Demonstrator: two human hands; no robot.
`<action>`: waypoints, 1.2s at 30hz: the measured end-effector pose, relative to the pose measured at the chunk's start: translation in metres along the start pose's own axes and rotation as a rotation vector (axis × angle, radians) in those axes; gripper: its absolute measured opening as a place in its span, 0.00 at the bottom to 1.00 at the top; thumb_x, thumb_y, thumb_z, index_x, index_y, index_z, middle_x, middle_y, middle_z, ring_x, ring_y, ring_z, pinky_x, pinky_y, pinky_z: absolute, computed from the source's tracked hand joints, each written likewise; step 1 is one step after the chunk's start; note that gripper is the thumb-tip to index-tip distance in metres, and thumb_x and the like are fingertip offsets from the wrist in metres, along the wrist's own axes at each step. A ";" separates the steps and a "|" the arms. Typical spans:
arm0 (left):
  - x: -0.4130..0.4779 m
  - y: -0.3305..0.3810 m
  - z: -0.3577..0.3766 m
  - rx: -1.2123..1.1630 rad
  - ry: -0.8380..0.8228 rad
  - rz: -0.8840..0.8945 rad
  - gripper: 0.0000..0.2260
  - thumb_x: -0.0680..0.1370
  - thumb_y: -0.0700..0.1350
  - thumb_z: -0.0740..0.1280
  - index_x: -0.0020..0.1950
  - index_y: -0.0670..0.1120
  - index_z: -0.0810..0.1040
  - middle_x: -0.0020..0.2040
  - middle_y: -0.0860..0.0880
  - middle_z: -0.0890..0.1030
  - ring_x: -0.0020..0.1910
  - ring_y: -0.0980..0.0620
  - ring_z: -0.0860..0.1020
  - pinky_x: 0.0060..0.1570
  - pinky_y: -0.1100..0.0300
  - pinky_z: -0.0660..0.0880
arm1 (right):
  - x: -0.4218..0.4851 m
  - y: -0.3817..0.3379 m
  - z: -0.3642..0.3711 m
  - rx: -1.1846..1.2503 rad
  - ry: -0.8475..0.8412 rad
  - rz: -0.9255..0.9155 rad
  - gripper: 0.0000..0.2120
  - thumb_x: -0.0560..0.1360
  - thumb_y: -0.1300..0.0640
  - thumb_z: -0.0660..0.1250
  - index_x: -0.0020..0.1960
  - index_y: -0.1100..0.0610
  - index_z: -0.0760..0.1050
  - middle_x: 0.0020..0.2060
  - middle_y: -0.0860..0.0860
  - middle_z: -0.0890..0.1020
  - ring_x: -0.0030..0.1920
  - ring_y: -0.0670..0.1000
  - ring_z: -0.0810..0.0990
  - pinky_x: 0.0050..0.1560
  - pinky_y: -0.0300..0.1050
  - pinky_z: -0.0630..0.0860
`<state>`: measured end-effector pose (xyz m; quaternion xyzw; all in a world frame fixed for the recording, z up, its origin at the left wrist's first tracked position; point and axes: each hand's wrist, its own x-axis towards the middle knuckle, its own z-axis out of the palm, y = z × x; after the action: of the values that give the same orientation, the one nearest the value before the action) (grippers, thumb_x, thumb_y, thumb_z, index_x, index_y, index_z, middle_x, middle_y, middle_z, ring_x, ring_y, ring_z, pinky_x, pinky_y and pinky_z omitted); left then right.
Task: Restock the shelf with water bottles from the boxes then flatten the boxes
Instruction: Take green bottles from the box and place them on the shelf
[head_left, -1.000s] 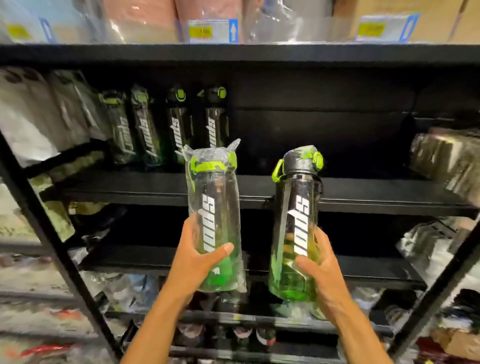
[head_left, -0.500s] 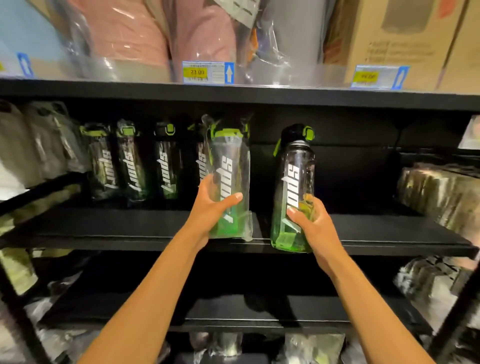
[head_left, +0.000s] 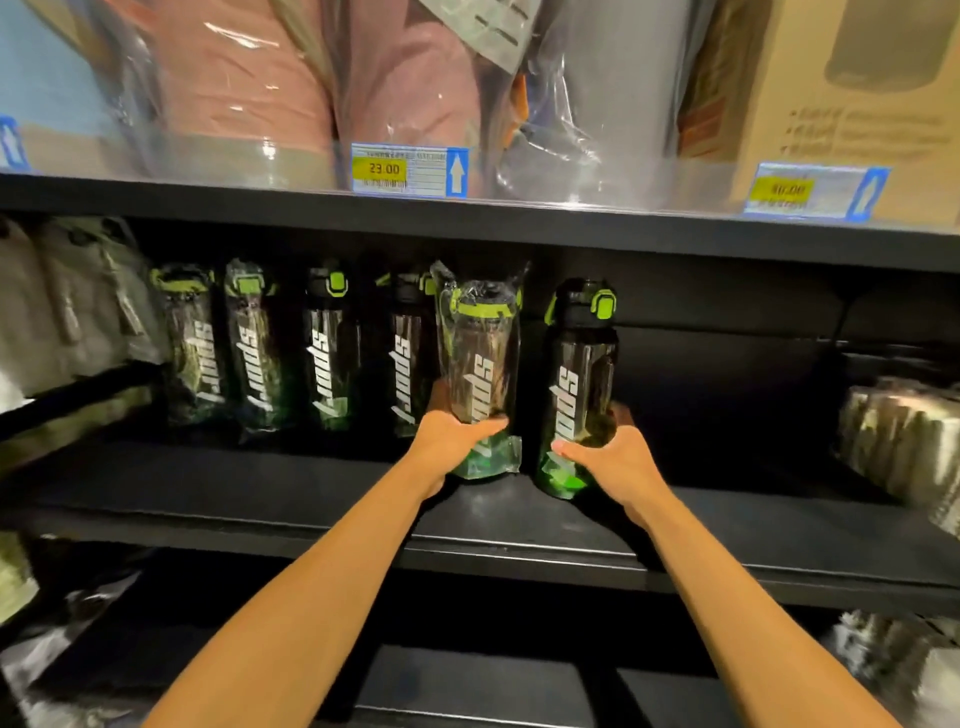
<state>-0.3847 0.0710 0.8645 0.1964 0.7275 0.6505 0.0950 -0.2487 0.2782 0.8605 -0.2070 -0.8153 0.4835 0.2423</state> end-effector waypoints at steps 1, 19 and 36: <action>0.002 0.000 0.002 -0.024 0.007 0.010 0.38 0.66 0.56 0.84 0.71 0.44 0.76 0.58 0.53 0.84 0.55 0.54 0.81 0.45 0.68 0.74 | 0.006 0.000 0.002 -0.002 -0.002 0.018 0.29 0.62 0.40 0.84 0.53 0.58 0.85 0.44 0.52 0.89 0.47 0.56 0.88 0.55 0.58 0.84; 0.077 -0.017 0.026 0.055 0.044 0.081 0.46 0.68 0.52 0.83 0.80 0.54 0.62 0.74 0.51 0.74 0.72 0.48 0.73 0.73 0.50 0.70 | 0.085 0.017 0.017 0.057 0.015 -0.097 0.41 0.68 0.54 0.83 0.75 0.51 0.66 0.59 0.44 0.82 0.62 0.50 0.81 0.67 0.50 0.76; 0.085 -0.027 0.026 0.076 0.033 0.123 0.45 0.70 0.37 0.81 0.80 0.53 0.61 0.71 0.52 0.75 0.68 0.52 0.73 0.64 0.59 0.70 | 0.092 0.022 0.026 0.032 0.028 -0.019 0.48 0.69 0.55 0.82 0.80 0.52 0.58 0.72 0.51 0.75 0.72 0.55 0.74 0.70 0.48 0.70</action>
<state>-0.4562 0.1272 0.8447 0.2334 0.7399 0.6300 0.0353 -0.3352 0.3228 0.8482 -0.2020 -0.8058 0.4912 0.2618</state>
